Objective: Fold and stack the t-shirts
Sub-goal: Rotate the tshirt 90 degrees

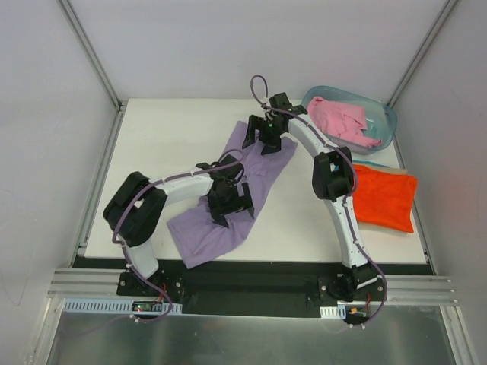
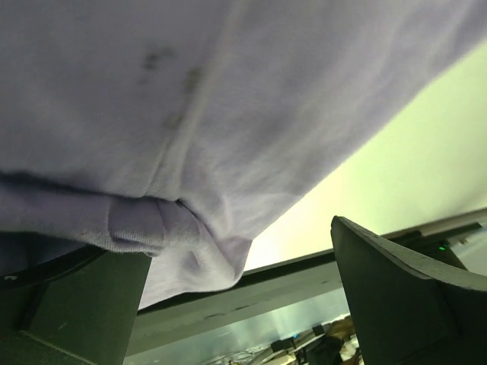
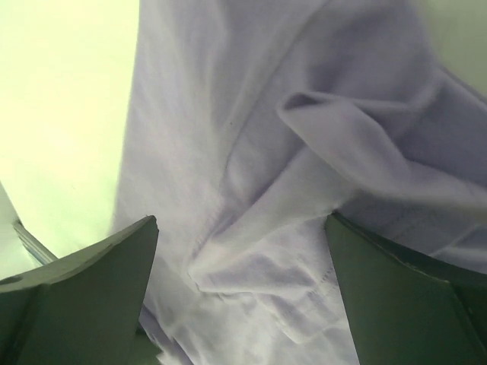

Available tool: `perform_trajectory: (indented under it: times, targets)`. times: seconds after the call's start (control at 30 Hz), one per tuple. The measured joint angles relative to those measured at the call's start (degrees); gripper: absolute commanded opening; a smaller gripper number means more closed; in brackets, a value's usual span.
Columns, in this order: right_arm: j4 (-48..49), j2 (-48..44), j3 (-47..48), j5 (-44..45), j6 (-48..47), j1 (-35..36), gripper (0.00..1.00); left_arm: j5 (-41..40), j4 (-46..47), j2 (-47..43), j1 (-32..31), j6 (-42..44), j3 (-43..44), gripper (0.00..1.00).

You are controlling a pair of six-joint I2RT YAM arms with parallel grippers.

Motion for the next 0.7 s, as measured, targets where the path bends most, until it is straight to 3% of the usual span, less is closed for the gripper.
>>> perform_trajectory:
  times: [0.2, 0.4, 0.57, 0.7]
  targets:
    - [8.4, 1.9, 1.7, -1.7, 2.4, -1.1, 0.97, 4.5, 6.1, 6.6, -5.0, -2.3, 7.8, 0.99]
    - [10.4, 1.0, 1.2, -1.8, 1.3, -1.7, 0.97, 6.4, 10.2, 4.9, -9.0, -2.3, 5.8, 0.99]
    - [10.1, -3.8, -2.0, -0.6, -0.9, -1.9, 0.97, 6.0, 10.4, -6.1, -11.7, -0.9, -0.1, 0.99]
    - [9.1, -12.2, -9.0, 1.0, -3.5, -1.7, 0.97, 1.6, 9.8, -20.2, -11.5, 0.9, -5.8, 0.99]
